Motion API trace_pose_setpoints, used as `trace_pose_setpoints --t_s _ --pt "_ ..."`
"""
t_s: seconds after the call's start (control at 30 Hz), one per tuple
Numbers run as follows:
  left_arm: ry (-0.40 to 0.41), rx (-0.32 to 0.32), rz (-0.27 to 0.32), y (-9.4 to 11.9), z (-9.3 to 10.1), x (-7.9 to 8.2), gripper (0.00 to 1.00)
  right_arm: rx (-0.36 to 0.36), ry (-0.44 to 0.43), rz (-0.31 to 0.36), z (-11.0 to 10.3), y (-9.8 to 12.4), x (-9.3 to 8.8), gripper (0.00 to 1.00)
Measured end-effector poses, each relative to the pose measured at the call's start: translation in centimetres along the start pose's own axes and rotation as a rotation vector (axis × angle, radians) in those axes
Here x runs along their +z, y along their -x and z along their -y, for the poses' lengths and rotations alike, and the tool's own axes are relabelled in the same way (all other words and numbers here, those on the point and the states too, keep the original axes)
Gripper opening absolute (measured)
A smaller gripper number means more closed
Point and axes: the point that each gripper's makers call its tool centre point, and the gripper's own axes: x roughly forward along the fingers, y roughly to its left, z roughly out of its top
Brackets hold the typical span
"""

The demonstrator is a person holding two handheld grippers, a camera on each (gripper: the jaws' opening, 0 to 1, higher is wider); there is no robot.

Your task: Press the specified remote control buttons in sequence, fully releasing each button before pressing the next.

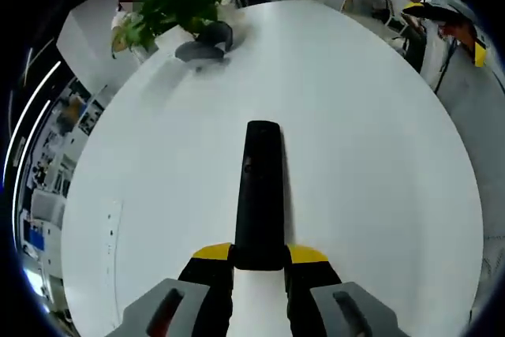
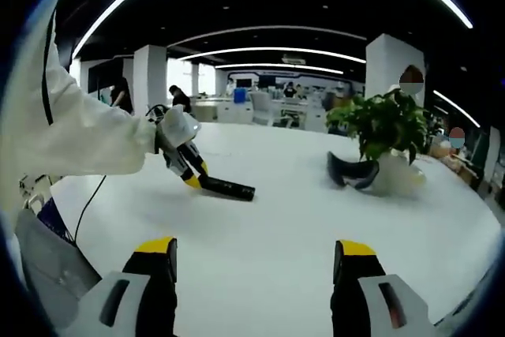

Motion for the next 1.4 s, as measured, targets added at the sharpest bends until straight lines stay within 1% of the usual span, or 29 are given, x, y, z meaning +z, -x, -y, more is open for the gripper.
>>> trace_pose_setpoints --t_s 0.13,0.27,0.37,0.43,0.47,0.53,0.57,0.67,0.77,0.87,0.9,0.93,1.0,1.03,1.07,1.13,1.2,1.23,1.27,1.3,1.37,1.4 --pt "0.001 0.007 -0.009 -0.5 -1.4 -0.3 0.23 -0.004 0.003 -0.01 0.1 -0.1 -0.2 0.8" --pt "-0.006 -0.019 -0.021 -0.8 -1.9 -0.2 0.23 -0.005 0.001 -0.013 0.1 -0.1 -0.2 0.8" --pt "-0.039 -0.019 -0.049 -1.3 -2.5 -0.4 0.24 -0.005 0.003 -0.012 0.2 -0.2 -0.2 0.8" --pt "-0.047 -0.018 -0.061 -1.7 -2.6 -0.3 0.24 -0.007 0.007 -0.019 0.2 -0.3 -0.4 0.79" --pt "-0.065 -0.011 -0.062 -1.8 -2.8 -0.2 0.24 -0.01 0.012 -0.024 0.3 -0.3 -0.4 0.79" --pt "-0.053 -0.013 -0.069 -2.0 -3.0 -0.4 0.24 -0.008 0.012 -0.038 0.2 -0.5 -0.7 0.8" --pt "-0.026 -0.01 -0.054 -2.0 -3.2 -0.1 0.24 -0.01 0.016 -0.039 0.2 -0.4 -0.7 0.8" --pt "-0.034 -0.021 -0.057 -2.0 -3.3 -0.2 0.24 -0.014 0.016 -0.029 0.3 -0.4 -0.6 0.8" --pt "-0.04 -0.029 -0.041 -2.0 -3.3 -0.2 0.24 -0.013 0.014 -0.031 0.3 -0.4 -0.6 0.8" --pt "-0.001 -0.019 -0.039 -2.0 -3.4 -0.3 0.26 -0.008 0.023 -0.034 0.1 -0.4 -0.6 0.79" --pt "0.008 0.003 -0.041 -2.0 -3.6 -0.3 0.27 -0.011 0.029 -0.033 0.1 -0.4 -0.6 0.78" --pt "0.005 0.008 -0.041 -2.0 -3.7 -0.3 0.28 -0.015 0.035 -0.033 0.2 -0.4 -0.6 0.78" --pt "0.018 0.038 -0.049 -1.9 -3.9 -0.3 0.32 -0.012 0.031 -0.024 0.1 -0.3 -0.5 0.79" --pt "0.035 0.075 -0.059 -1.8 -4.4 -0.4 0.35 -0.012 0.031 -0.022 0.1 -0.3 -0.4 0.79" --pt "0.043 0.093 -0.062 -1.7 -4.6 -0.4 0.39 -0.013 0.033 -0.02 0.1 -0.3 -0.4 0.79" --pt "0.117 0.101 -0.046 -1.7 -4.3 -0.4 0.46 -0.011 0.035 -0.018 0.1 -0.3 -0.4 0.8" --pt "0.136 0.146 -0.031 -1.6 -4.7 -0.6 0.52 -0.011 0.041 -0.01 0.0 -0.2 -0.2 0.79" --pt "0.174 0.155 -0.014 -1.6 -4.5 -0.6 0.57 -0.015 0.044 -0.003 0.1 -0.1 -0.1 0.79" --pt "0.219 0.136 0.01 -1.5 -3.7 -0.4 0.65 -0.016 0.043 -0.001 0.1 -0.1 -0.1 0.79" --pt "0.246 0.14 0.016 -1.4 -3.4 -0.5 0.69 -0.016 0.04 0.001 0.1 -0.1 0.0 0.8" --pt "0.285 0.16 0.037 -0.6 -3.1 -0.6 0.68 -0.018 0.037 0.003 0.2 -0.1 0.0 0.8" --pt "0.344 0.168 0.042 -0.1 -2.9 -0.8 0.71 -0.019 0.038 0.005 0.2 -0.1 0.1 0.8"
